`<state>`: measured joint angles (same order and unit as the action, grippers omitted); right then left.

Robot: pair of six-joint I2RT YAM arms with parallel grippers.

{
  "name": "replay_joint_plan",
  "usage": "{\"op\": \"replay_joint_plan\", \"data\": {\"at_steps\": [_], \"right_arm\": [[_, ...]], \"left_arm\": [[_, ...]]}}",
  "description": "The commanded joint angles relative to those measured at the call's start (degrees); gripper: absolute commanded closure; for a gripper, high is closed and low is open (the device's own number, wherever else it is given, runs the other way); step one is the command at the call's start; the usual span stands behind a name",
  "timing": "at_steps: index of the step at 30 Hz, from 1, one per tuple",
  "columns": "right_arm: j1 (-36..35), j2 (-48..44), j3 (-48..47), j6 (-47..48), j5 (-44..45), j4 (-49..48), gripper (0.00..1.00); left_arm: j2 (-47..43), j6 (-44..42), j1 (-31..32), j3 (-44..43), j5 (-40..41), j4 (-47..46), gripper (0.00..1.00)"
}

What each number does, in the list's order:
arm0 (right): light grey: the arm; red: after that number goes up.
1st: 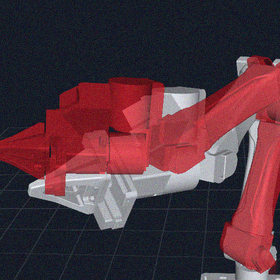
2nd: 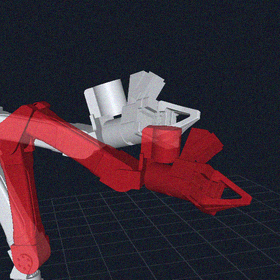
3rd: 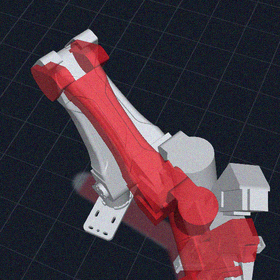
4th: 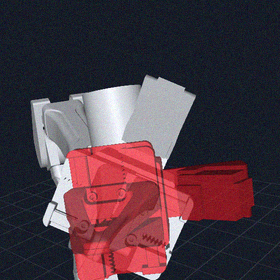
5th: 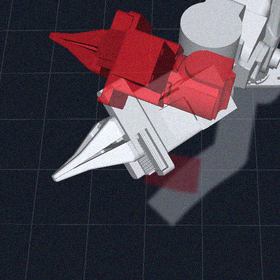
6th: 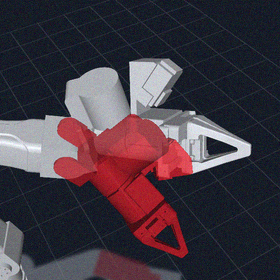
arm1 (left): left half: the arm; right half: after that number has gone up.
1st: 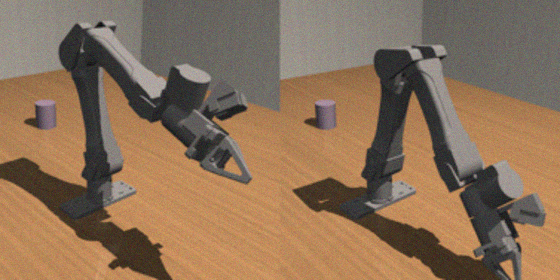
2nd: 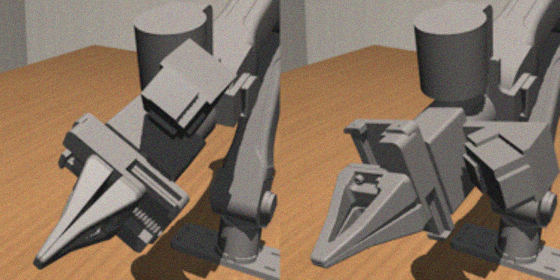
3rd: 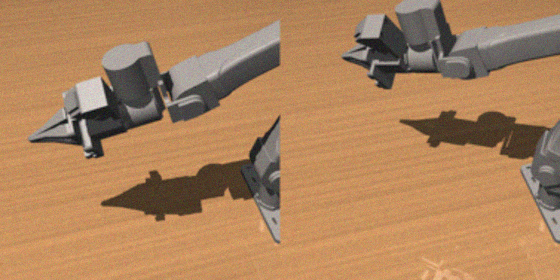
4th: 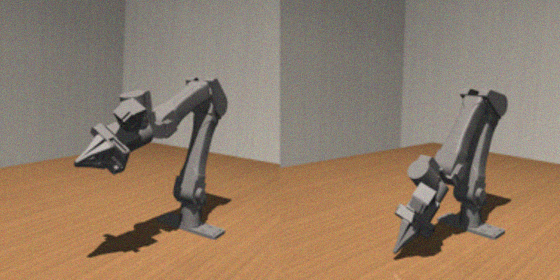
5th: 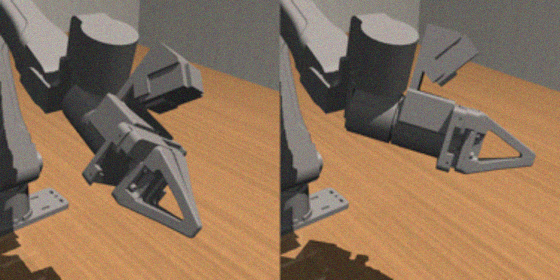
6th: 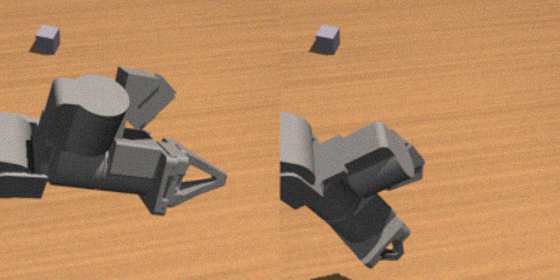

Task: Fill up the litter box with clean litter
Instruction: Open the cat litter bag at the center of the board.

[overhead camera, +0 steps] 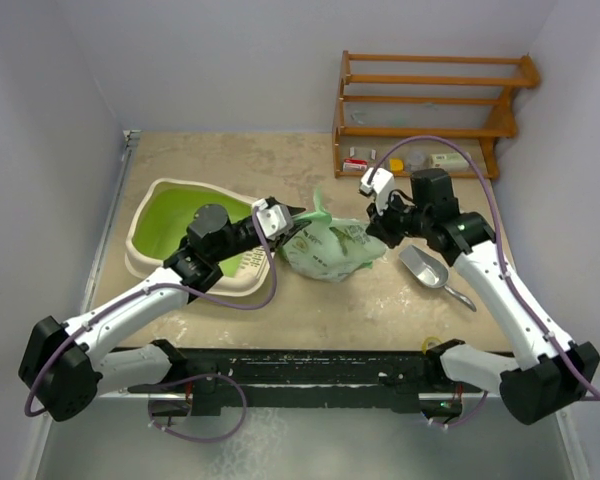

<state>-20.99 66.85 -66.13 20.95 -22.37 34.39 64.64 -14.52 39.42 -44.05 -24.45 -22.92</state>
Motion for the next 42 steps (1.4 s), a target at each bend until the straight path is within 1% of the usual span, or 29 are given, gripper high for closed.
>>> {"op": "replay_joint_plan", "data": {"at_steps": [1,2,3,5,7,11,13,15,17,19,20,27,30,35,37,38,39,42], "right_arm": [[0.34,-5.13,1.77,-0.59,2.24,-2.58,1.0],[0.34,-5.76,2.17,-3.8,8.36,-12.79,1.0],[0.34,-6.02,2.3,-6.53,11.72,-19.35,1.0],[0.34,-6.64,2.71,-6.75,12.73,-19.03,1.0],[0.34,-7.97,4.79,-6.49,13.76,-21.24,1.0],[0.34,-6.39,3.97,-5.79,13.25,-18.47,1.0],[0.34,-6.0,4.05,-5.77,13.07,-18.25,1.0],[0.34,-6.34,4.48,-6.05,12.61,-18.95,1.0],[0.34,-6.35,4.16,-6.33,12.32,-18.8,1.0],[0.34,-6.21,3.78,-6.52,12.14,-18.3,1.0],[0.34,-6.27,3.73,-6.46,11.91,-18.04,1.0],[0.34,-7.61,2.83,-6.73,10.37,-14.65,1.0],[0.34,-8.31,1.97,-6.73,10.37,-14.65,1.0],[0.34,-11.27,2.03,-6.73,10.37,-14.65,1.0],[0.34,-10.97,0.66,-6.71,10.27,-13.69,1.0],[0.34,-10.25,-0.26,-9.02,8.06,-5.26,0.5],[0.34,-9.29,-1.21,-10.42,6.77,-2.19,0.41],[0.34,-7.14,-2.39,-12.2,3.85,-0.16,0.39]], "left_arm": [[0.6,-0.33,0.22,-4.09,0.37,-5.47,0.68],[1.07,-0.47,0.2,-4.48,0.41,-4.95,0.64],[1.65,-0.66,0.19,-5.21,0.15,-3.95,0.63],[2.81,-1.38,0.22,-6.77,-0.42,-1.56,0.61],[3.48,-1.58,0.21,-7.82,-0.97,0.07,0.59],[3.98,-2.52,0.24,-8.16,-2.47,1.21,0.59],[4.22,-3.77,0.3,-9.04,-3.56,3.67,0.61],[4.1,-5.07,0.38,-9.98,-4.33,6.76,0.66],[3.93,-6.17,0.37,-10.64,-4.73,9.11,0.75],[3.61,-7.15,0.39,-11.15,-4.79,10.93,0.91],[3.52,-7.25,0.39,-11.24,-4.55,11.15,0.96],[2.92,-7.35,0.39,-10.92,-5.12,11.38,0.97],[2.61,-6.4,0.37,-10.76,-5.07,11.1,0.97],[0.5,-4.32,0.39,-7.52,-6.53,7.08,0.97],[-0.19,-3.92,0.4,-6.4,-6.94,5.83,0.97],[-0.54,-3.71,0.42,-5.87,-7.01,5.2,0.97],[-0.95,-3.53,0.46,-5.43,-6.94,4.67,0.97],[-1.9,-3.05,0.43,-4.36,-6.81,3.01,0.97]]}}
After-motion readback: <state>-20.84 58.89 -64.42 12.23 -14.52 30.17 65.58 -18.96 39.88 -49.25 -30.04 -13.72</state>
